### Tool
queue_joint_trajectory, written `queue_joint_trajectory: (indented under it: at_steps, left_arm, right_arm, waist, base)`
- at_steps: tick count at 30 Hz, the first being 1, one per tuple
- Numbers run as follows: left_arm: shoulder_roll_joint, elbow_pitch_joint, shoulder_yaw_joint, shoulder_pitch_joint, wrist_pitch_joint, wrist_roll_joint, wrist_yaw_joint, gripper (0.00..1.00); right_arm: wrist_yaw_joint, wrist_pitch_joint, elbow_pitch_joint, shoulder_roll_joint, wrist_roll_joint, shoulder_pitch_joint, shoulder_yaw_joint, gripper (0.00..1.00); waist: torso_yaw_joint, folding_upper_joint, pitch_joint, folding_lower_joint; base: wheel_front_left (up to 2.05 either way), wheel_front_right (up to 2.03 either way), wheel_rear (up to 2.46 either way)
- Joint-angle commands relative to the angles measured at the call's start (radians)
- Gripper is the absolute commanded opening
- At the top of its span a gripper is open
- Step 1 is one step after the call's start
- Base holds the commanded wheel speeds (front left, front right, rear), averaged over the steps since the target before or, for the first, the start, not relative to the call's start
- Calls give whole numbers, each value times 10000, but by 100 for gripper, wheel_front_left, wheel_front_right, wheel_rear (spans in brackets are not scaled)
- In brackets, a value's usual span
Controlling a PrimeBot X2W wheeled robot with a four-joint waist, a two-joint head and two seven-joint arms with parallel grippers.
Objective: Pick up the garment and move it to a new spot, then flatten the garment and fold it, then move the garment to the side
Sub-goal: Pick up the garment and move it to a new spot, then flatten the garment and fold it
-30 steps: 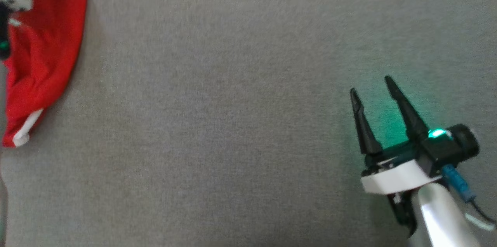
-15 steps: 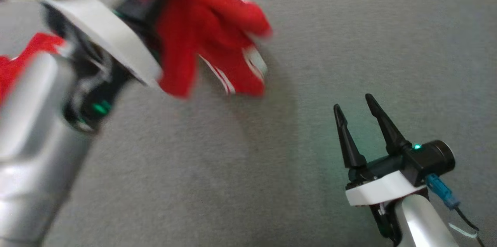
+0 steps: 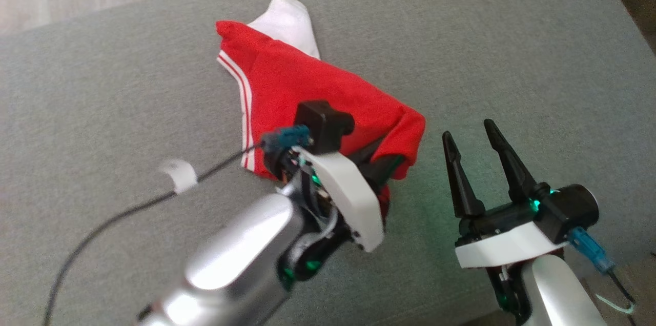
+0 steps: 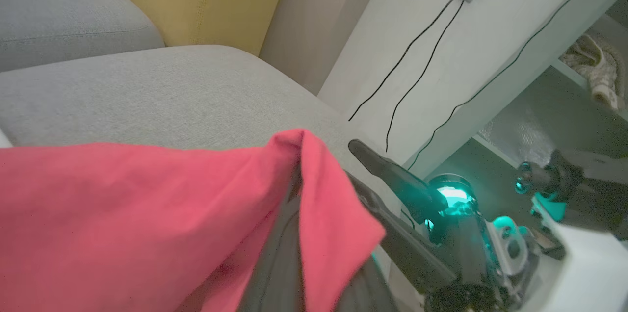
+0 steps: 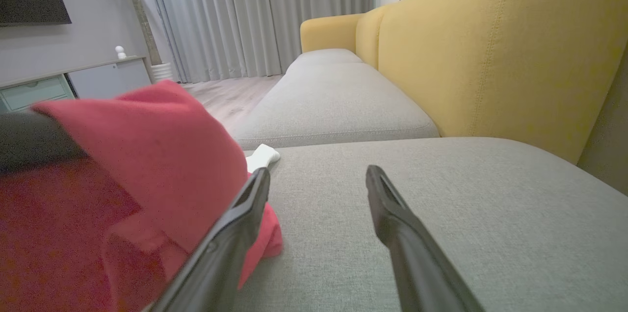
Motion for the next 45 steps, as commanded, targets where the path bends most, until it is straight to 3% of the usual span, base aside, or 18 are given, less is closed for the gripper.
queue_joint_trajectory:
  at_steps: [1, 2, 6, 12, 16, 23, 26, 31, 36, 45]
  left_arm:
    - [-346, 215, 202, -260, -560, 232, -47, 96]
    - [-575, 527, 143, -203, -870, 252, -122, 100]
    - [-1052, 1175, 48, -97, -1779, -62, -518, 100]
    - [-906, 1580, 318, 167, -2954, 69, -553, 100]
    - [-177, 1689, 671, 921, -3737, 310, -216, 100]
    - [1122, 2114, 1531, 2547, -5339, 717, 813, 100]
    - [1443, 2256, 1949, 3169, -5780, 830, 1151, 100]
    - [1575, 2309, 2933, 4137, -6033, 1006, 1270, 100]
    - [1293, 1896, 4440, 5202, -6045, 2167, 1125, 100]
    - [249, 1904, 6335, 6579, -6047, 3792, 243, 100]
  right_arm:
    - [77, -108, -336, 74, 77, -270, 227, 100]
    - [77, -108, -336, 74, 93, -263, 225, 100]
    - [77, -108, -326, 74, 117, -193, 179, 100]
    - [77, -108, -275, 75, -74, -72, 60, 100]
    - [77, -108, -254, 75, -282, 64, -116, 100]
    - [77, -108, -227, 75, -726, 449, -549, 100]
    - [77, -108, -217, 75, -949, 623, -771, 100]
    - [77, -108, -64, 32, -1167, 1024, -1123, 100]
    - [77, -108, 227, 39, -1216, 1450, -1372, 100]
    - [77, -108, 733, 64, -1162, 1631, -1347, 100]
  waist:
    - [-183, -1, 58, 0]
    - [-197, -1, 56, 0]
    - [-109, -1, -3, 0]
    - [242, -1, -342, 0]
    - [507, -1, -712, 0]
    - [1158, -1, -1293, 0]
    - [1471, -1, -1460, 0]
    - [1982, -1, -1764, 0]
    - [2316, -1, -1978, 0]
    - [2223, -1, -2153, 0]
  base:
    - [0, 0, 0]
    - [0, 0, 0]
    - [0, 0, 0]
    - [0, 0, 0]
    - [0, 0, 0]
    - [0, 0, 0]
    - [0, 0, 0]
    - [0, 0, 0]
    - [0, 0, 0]
    - [0, 0, 0]
